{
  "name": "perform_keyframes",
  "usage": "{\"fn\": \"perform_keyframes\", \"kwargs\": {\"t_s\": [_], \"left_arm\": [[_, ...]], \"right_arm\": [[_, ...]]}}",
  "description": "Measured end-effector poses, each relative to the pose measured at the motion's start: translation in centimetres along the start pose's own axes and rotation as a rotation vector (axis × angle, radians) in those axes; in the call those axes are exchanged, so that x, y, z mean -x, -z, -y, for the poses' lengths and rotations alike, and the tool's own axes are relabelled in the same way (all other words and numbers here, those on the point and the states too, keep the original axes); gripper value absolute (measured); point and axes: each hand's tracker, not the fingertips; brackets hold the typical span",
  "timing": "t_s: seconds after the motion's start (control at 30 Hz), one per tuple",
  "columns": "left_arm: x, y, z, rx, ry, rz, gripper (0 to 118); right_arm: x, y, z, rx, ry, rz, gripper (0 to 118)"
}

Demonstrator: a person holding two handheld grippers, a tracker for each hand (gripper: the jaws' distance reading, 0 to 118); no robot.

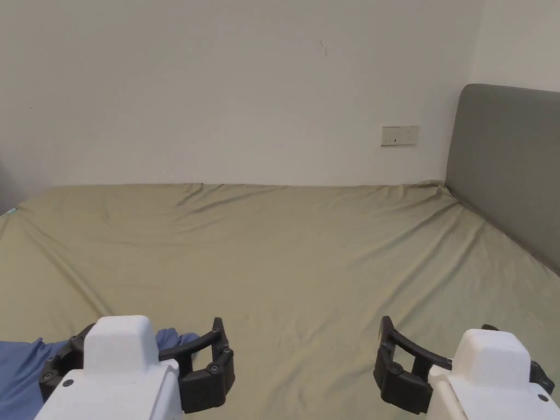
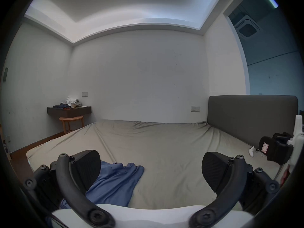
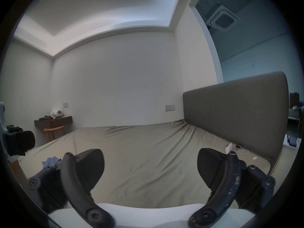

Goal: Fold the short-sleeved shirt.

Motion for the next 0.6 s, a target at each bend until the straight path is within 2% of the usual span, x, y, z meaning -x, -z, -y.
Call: {"fn": "perform_keyframes", "kwargs": {"t_s": [0.03, 0.07, 0.1, 0.17, 0.2, 0.23, 0.27, 0.3, 0.4, 0.5, 0.6], "left_arm": [[0.0, -0.1, -0.1, -0.002, 0.013, -0.013, 116], [-0.1, -0.4, -0.3, -0.010, 0.023, -0.032, 99], [-0.2, -0.5, -0.3, -0.022, 0.027, -0.047, 75], [-0.1, -0.3, -0.3, -0.039, 0.031, -0.066, 13], [0.0, -0.2, -0.3, -0.034, 0.030, -0.072, 11], [0.1, -0.2, -0.4, -0.023, 0.021, -0.074, 10], [0.3, -0.1, -0.4, -0.002, 0.016, -0.066, 1], [0.7, 0.0, -0.2, -0.002, 0.007, -0.036, 0], [0.8, 0.0, 0.4, -0.003, -0.002, 0.004, 0], [0.3, 0.0, 0.9, -0.002, 0.066, 0.020, 0], [0.3, 0.0, 0.7, 0.003, 0.063, 0.033, 0]], "right_arm": [[0.0, -0.1, -0.1, -0.001, 0.002, -0.001, 99], [0.0, -0.1, -0.1, -0.008, 0.005, 0.001, 80], [0.0, -0.1, -0.2, -0.008, 0.010, 0.002, 62], [0.0, -0.1, -0.2, 0.004, 0.016, 0.021, 17], [-0.1, -0.2, -0.1, -0.002, 0.019, 0.027, 8], [-0.1, -0.3, 0.0, -0.006, 0.023, 0.036, 7], [-0.1, -0.3, -0.1, 0.000, 0.019, 0.038, 6], [-0.1, -0.2, -0.1, 0.007, 0.006, 0.041, 3], [0.0, -0.3, 0.1, 0.003, -0.020, 0.046, 1], [0.5, -0.2, 0.0, 0.006, -0.040, 0.026, 1], [1.3, 0.0, -0.1, 0.015, -0.059, -0.008, 1]]}}
